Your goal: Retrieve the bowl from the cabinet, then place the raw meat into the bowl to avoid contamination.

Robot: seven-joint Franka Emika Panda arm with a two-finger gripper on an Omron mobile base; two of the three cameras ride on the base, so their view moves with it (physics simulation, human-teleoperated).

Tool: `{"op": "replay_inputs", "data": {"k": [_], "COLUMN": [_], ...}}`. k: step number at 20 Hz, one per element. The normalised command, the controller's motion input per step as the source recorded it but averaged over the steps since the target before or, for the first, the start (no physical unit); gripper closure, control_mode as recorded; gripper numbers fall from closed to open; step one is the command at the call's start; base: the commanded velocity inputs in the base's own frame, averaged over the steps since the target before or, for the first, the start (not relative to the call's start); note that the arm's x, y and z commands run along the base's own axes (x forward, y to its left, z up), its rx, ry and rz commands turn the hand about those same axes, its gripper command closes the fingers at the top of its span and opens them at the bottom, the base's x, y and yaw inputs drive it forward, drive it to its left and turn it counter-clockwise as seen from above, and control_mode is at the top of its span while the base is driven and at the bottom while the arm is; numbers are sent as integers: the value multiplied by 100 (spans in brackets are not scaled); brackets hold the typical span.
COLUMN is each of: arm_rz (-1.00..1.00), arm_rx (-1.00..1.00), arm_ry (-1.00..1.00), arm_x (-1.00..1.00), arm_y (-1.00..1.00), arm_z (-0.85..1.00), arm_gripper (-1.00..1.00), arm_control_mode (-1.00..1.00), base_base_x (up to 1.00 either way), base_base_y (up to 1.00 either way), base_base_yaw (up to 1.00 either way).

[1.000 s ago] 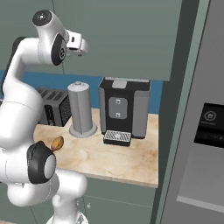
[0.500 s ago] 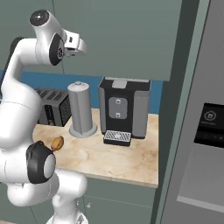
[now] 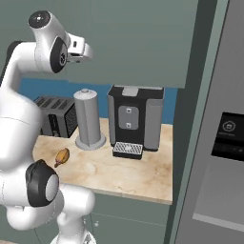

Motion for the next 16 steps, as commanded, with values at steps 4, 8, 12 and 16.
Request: {"op": "replay_inputs", "data": {"k": [4,8,12,16], "arm_rz": [0,0,0,0], "arm_rx": [1,2,3,5], "arm_ry": [0,0,0,0], "arm_x": [-65,-76,-75,-73], "arm_y": [-17,-22,-34,-43], "arm_z": [0,0,0,0], "arm_gripper": [100,100,100,100], "arm_control_mode": [-100,-100,-100,-100], "base_base_x": [0,0,0,0], "base_base_y": [0,0,0,0], "base_base_yaw": [0,0,0,0]}}
